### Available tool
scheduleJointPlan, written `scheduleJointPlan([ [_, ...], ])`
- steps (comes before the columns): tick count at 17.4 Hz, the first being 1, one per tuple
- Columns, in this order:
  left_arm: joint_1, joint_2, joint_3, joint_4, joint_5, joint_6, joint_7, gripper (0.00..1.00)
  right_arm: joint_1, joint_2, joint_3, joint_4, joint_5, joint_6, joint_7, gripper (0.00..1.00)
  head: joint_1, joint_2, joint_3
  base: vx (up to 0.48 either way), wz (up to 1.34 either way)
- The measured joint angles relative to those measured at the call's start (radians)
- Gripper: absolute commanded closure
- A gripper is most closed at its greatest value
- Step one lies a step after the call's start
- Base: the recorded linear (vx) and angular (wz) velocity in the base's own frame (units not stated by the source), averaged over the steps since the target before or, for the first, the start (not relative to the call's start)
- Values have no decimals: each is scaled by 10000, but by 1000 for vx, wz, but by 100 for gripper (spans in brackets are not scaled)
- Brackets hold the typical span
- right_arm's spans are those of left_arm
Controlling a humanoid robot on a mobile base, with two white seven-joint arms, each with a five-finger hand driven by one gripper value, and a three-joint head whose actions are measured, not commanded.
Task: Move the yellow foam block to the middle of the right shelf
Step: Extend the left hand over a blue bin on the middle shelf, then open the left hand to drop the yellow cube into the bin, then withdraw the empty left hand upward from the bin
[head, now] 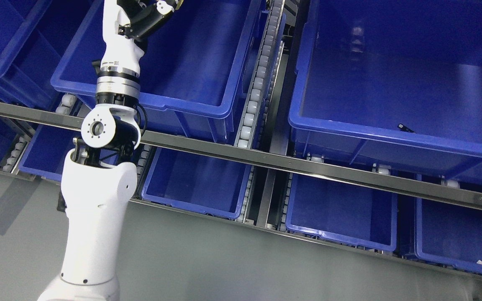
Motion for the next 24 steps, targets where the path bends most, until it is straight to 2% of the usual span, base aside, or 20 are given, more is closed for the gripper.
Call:
scheduleJointPlan([
  [2, -562, 0, -54, 108, -1, 1561, 189, 0, 0, 0, 0, 0, 0, -1, 0, 0, 0, 0, 0, 0, 0],
  [4, -950, 0, -90, 189, -2, 2463, 570, 0, 1, 0, 0, 0, 0, -1, 0, 0, 0, 0, 0, 0, 0],
  [6, -1270, 0, -119, 260, -4, 2984, 835, 0, 0, 0, 0, 0, 0, -1, 0, 0, 0, 0, 0, 0, 0],
  [9, -1584, 0, -131, 312, -8, 3120, 827, 0, 0, 0, 0, 0, 0, 0, 0, 0, 0, 0, 0, 0, 0],
  [12, -1658, -1, -60, 290, -11, 1914, -235, 0, 0, 0, 0, 0, 0, -1, 0, 0, 0, 0, 0, 0, 0],
  [16, -1057, -1, 161, 198, -12, -816, -2405, 0, 1, 0, 0, 0, 0, -1, 0, 0, 0, 0, 0, 0, 0],
  [18, -536, -1, 379, 55, -11, -1665, -2978, 0, 2, 0, 0, 0, 0, -1, 0, 0, 0, 0, 0, 0, 0],
  [20, 26, -1, 629, -137, -10, -2089, -3253, 0, 1, 0, 0, 0, 0, -2, 0, 0, 0, 0, 0, 0, 0],
  [24, 702, -1, 922, -402, -4, -2227, -3351, 0, 1, 0, 0, 0, 0, -4, 0, 0, 0, 0, 0, 0, 0],
])
